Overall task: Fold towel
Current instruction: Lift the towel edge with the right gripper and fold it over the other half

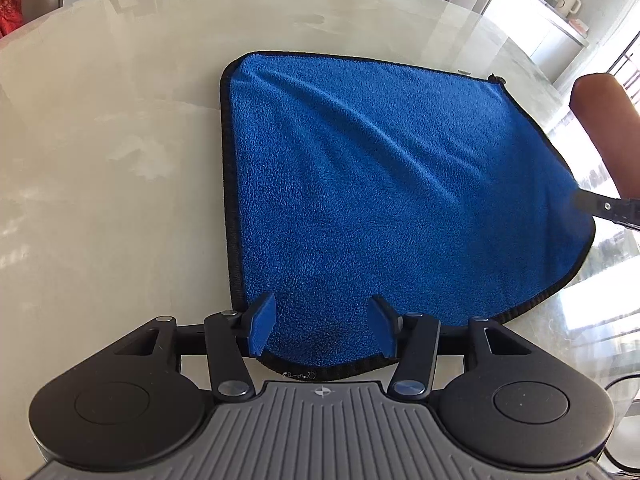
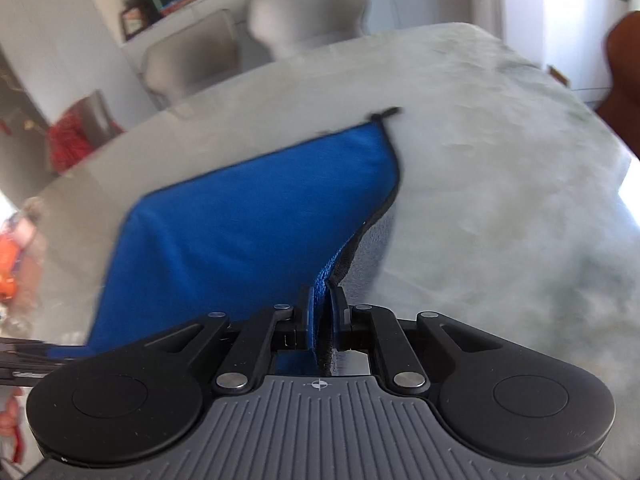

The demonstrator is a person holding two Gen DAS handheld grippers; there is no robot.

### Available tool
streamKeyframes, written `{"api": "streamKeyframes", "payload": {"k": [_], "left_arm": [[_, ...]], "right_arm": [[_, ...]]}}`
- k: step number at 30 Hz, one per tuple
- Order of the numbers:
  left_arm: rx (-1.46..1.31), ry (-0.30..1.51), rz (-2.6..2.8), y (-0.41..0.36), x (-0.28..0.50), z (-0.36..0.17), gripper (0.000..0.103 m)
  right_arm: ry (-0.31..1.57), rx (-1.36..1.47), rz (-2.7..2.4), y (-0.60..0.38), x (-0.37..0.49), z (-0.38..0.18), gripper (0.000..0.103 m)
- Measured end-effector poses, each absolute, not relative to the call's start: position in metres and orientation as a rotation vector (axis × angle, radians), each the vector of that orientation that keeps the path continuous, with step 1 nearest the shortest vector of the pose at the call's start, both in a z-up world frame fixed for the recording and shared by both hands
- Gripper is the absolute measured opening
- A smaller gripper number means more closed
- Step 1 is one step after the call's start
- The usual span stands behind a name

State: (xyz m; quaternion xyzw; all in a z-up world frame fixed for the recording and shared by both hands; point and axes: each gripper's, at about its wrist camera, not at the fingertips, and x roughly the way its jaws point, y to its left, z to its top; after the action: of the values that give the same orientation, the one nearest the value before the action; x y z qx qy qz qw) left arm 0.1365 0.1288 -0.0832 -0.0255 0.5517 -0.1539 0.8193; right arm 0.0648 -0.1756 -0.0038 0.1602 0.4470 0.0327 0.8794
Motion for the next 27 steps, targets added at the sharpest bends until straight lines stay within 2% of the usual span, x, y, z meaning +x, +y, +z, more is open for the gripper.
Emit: {"api": "streamKeyframes", "payload": {"k": [11,18,27], "left_arm": [[-0.118,1.15,-0.337,0.156,0.134,-0.077,0.055],[-0.137,1.149,-0.315,0.185,0.125,-0.078,0.058],[-0.158,1.156,-0.312,0.204,0.118,-0.082,0.06]], "right_arm": [[0.939,0.176,0.424,-0.068,0.117,0.009,0.009],[0.975,0.078,0.617,-0.006,0.114,0.014,0.009],[1.066,0.02,0.692,0.03,0.107,-0.008,0.01]]}}
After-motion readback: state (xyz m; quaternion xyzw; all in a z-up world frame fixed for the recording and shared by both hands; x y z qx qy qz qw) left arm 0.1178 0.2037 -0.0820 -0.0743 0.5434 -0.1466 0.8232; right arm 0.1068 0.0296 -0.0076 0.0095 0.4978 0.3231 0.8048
